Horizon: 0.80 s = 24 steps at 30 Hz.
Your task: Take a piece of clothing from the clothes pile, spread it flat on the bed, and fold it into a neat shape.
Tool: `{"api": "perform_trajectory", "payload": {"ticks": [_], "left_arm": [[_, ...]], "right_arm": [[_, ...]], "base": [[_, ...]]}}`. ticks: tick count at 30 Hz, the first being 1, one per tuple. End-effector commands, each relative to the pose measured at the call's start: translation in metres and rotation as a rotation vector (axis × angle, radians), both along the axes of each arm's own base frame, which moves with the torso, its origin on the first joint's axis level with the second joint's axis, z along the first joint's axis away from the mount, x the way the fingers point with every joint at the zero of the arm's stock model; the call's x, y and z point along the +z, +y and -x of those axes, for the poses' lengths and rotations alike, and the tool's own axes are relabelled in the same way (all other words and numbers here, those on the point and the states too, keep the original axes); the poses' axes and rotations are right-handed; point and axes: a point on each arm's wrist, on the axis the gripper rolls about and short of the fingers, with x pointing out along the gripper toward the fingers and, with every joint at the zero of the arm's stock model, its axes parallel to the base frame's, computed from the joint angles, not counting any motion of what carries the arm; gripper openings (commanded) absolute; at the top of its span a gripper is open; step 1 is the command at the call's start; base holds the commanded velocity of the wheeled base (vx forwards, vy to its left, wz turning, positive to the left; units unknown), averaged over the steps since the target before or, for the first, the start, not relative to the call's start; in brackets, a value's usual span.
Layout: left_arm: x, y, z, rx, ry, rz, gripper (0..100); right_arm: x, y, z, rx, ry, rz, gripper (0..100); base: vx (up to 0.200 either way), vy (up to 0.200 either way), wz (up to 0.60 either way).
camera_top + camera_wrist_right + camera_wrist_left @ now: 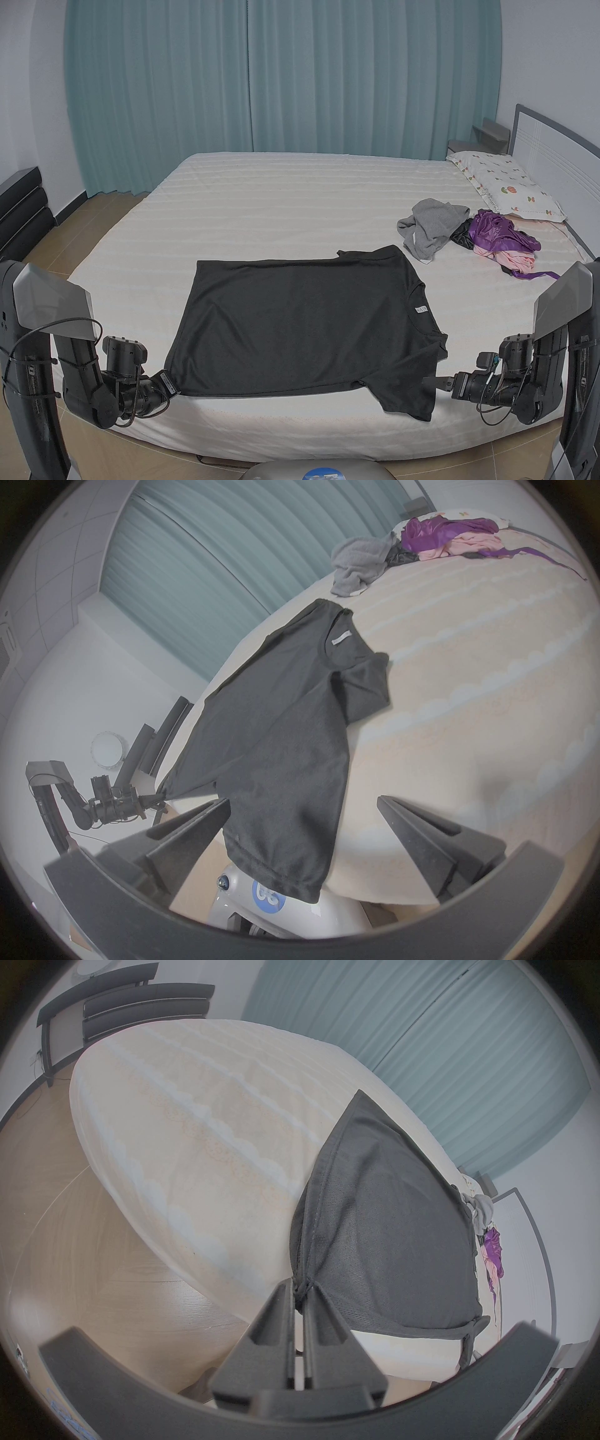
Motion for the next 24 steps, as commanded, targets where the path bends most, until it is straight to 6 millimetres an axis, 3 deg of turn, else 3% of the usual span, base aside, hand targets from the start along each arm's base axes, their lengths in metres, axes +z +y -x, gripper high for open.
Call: {"api": "perform_trajectory", "payload": {"ticks": [1, 24], "left_arm": [[0.0, 0.0, 0.0, 0.0, 0.0, 0.001, 0], [-0.001, 0.0, 0.0, -0.001, 0.001, -0.001, 0]], "right_arm": [[-0.005, 0.002, 0.001, 0.008, 0.012, 0.0, 100], [-0.005, 0.021, -0.01, 0.092, 0.014, -0.019, 100]], "base": [[0.0, 0.0, 0.0], [0.0, 0.0, 0.0]]}}
